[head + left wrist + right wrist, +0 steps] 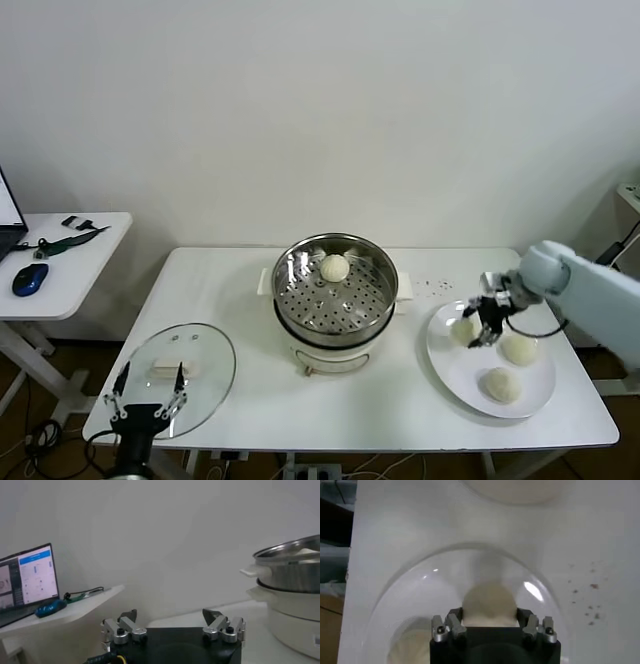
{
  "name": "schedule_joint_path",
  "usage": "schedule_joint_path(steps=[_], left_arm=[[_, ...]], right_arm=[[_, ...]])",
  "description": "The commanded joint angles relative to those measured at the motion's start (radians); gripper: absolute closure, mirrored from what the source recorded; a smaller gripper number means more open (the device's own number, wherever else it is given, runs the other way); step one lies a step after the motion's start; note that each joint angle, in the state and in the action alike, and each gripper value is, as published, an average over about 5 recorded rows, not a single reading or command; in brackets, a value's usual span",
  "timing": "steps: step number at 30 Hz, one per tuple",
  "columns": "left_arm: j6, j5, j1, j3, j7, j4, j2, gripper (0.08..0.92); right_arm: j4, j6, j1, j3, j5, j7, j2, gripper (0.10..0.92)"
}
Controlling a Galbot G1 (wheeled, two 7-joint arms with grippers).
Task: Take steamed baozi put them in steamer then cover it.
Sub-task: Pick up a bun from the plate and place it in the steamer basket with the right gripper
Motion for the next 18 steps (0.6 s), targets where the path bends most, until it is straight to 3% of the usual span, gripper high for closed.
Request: schedule_joint_path(steps=[1,9,18], left_arm=[[0.002,0.005,0.001,0.018,-0.002,0.0,0.004,0.177],[0.018,0.014,0.023,0.035,0.005,-0.021,0.008,0.177],[0.029,0.019,0.02,0.049,0.007,-0.028,0.015,0.177]], right_arm=[[-0.027,-0.008,0.54,-0.369,0.307,-0.003,0.143,0.326],[0.0,-0.106,0.602,-0.42,0.509,0.046,0.348,0.321],[-0.017,-0.168,0.522,-0.44,0.58,0.13,0.573,0.321]])
